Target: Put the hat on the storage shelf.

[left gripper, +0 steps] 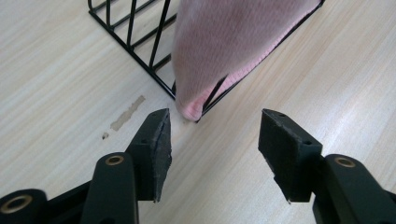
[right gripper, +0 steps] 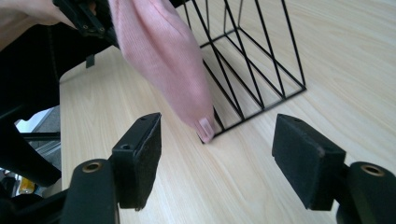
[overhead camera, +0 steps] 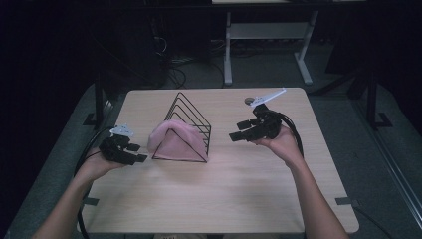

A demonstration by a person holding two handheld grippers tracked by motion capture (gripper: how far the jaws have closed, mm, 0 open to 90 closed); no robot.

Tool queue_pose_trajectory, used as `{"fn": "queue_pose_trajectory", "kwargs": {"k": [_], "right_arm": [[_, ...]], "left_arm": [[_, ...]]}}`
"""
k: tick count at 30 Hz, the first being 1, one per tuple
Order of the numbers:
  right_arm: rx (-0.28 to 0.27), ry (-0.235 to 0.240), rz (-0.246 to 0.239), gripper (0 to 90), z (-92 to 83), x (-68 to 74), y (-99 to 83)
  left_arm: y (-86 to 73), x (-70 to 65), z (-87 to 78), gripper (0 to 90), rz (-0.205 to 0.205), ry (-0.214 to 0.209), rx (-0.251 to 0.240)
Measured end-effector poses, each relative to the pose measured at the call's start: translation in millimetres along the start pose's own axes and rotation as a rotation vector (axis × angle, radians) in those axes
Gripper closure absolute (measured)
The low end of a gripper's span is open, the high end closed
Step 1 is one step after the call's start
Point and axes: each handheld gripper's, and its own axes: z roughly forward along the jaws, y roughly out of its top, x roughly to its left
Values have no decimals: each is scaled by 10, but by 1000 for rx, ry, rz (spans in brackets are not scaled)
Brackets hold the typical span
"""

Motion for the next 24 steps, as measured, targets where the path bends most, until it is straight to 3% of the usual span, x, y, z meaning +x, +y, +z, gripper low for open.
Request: {"fn": "queue_pose_trajectory", "kwargs": {"k": [19,24], "right_arm": [[-7,-78,84,286,-344,-118,-521],[6,-106,105,281,-414,-122,-743]], "left_arm": [[-124,-85,-5,367,-22,-5,-17],[-177,-120,-22,358,-27,-10,-36]]}}
